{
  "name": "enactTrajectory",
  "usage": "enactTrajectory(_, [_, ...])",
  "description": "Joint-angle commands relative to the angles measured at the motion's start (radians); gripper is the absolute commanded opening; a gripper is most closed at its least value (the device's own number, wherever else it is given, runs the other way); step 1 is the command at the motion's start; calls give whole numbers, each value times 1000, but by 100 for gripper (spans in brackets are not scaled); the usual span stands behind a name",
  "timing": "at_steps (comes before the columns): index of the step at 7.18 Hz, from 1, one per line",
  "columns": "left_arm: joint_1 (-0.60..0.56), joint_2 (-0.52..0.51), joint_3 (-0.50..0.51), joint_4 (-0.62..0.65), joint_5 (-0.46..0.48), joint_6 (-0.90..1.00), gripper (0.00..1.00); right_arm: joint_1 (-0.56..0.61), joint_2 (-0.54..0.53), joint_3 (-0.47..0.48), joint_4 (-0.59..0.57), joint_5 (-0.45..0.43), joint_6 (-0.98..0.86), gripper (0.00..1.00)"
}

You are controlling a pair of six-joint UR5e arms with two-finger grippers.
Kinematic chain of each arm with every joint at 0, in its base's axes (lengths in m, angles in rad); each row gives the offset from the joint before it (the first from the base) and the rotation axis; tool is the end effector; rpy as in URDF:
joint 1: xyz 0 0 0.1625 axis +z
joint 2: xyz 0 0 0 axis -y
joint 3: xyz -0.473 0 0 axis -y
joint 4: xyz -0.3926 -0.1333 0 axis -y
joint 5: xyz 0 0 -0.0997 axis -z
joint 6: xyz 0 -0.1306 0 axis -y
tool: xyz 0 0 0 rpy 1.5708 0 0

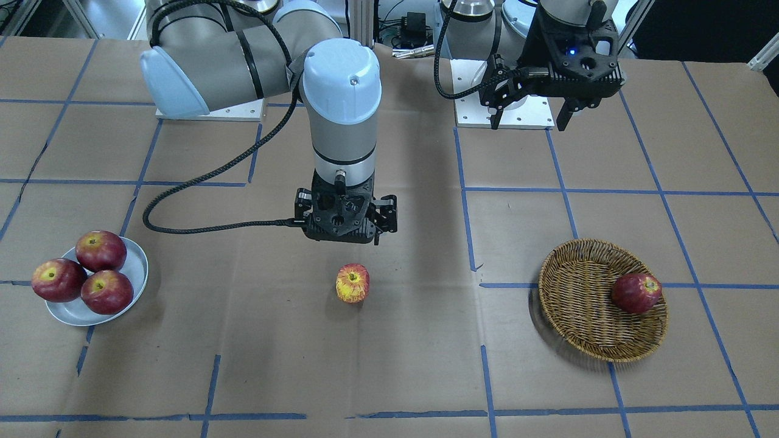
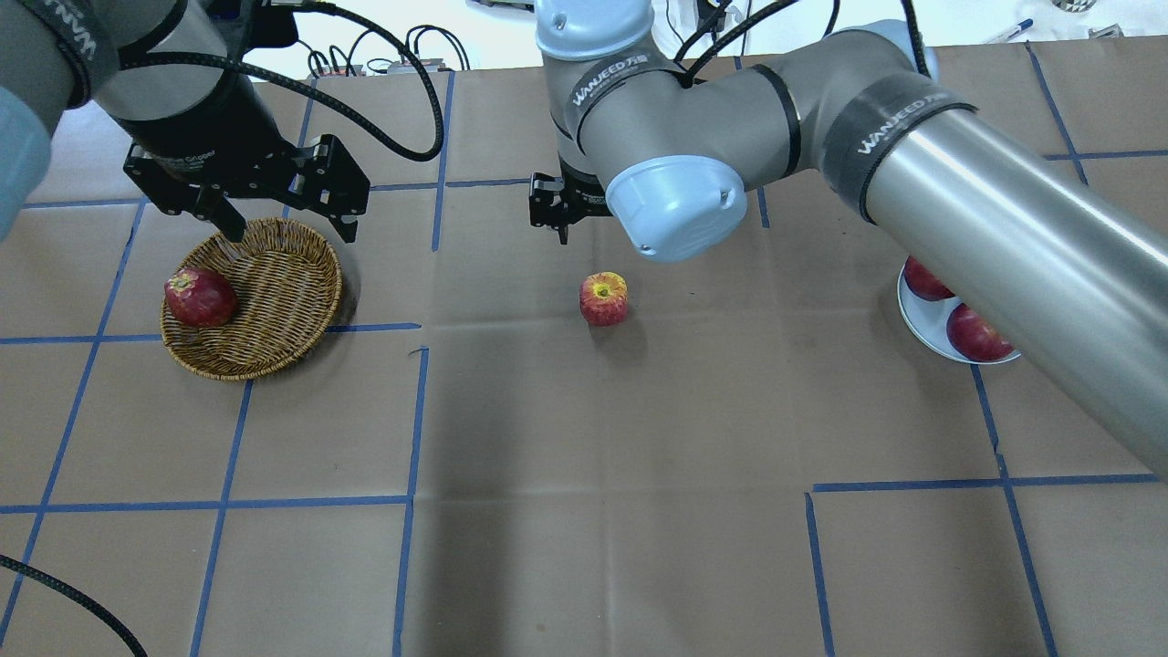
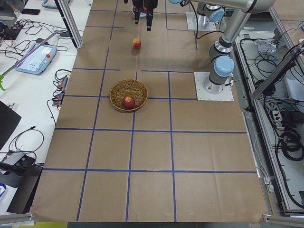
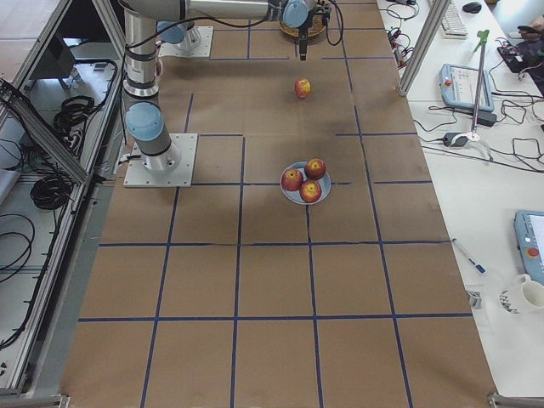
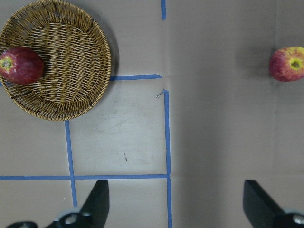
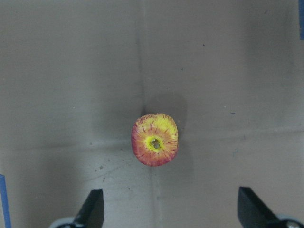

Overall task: Transfer apple from basket to plate
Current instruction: 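Reach the right gripper to the apple mid-table and grasp it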

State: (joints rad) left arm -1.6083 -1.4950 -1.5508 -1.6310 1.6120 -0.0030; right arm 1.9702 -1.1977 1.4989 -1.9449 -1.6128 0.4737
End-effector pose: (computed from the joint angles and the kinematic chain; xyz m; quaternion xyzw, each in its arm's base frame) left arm -0.1451 -0.4541 0.5448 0.0169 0.9995 -0.0182 0.0202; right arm 0.3730 -0.5549 0.3636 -0.0379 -0.9984 0.0419 0.0036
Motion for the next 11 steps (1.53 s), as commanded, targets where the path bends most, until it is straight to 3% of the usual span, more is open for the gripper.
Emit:
enactTrajectory(1, [-1,2,0,-1,0,0,99,12,62,90,-194,-6,0,100])
enactTrajectory(4, [-2,2,0,-1,-1,0,99,9,138,144,-333,-56,-7,100])
enactTrajectory(8, [-2,1,0,0,-3,0,99,10,193,150,-370,-49,-6,99])
enactTrajectory(9, [-2,1,0,0,-4,0,99,9,191,156,-370,-53,-3,77])
enactTrajectory(11, [-2,-2,2,0,-4,-2,99,4,190,152,-368,-55,-4,62])
